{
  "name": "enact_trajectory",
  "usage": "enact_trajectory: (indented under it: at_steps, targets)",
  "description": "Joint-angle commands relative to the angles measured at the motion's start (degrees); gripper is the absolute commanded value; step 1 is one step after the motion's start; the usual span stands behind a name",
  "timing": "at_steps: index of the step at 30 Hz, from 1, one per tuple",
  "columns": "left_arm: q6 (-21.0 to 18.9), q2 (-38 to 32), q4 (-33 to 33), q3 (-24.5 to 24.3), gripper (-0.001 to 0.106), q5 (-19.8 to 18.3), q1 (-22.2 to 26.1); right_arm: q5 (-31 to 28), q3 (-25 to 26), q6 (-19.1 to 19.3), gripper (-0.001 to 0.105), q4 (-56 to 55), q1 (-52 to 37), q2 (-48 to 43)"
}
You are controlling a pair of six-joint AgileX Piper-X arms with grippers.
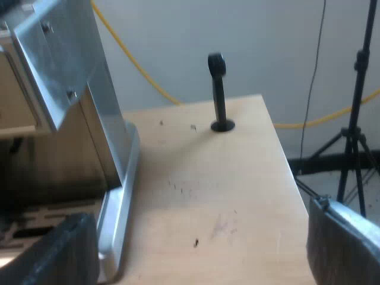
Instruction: Place mug into machine
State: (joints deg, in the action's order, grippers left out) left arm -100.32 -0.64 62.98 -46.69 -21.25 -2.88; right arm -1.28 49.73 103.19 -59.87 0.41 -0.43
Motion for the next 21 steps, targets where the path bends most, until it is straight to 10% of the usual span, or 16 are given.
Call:
enact_trajectory:
  at_steps: [1,12,21]
  targets:
    - [-0.2,-2.5,2.9,-0.3,0.079,-0.2,-0.3,0.4,0.7,1.0,0.072,-0.8,-0.2,-2.7]
    - [-0.2,-2.5,7.3,0.0,0.079,1.3,-0.3,0.4,-0.3,1.6,0.072,-2.4,-0.2,-2.7]
    - [-0.2,-2.4,-1.3,6.4,0.079,6.4,-0.3,4.8,-6.0,1.6,0.072,-1.2,-0.2,-2.7]
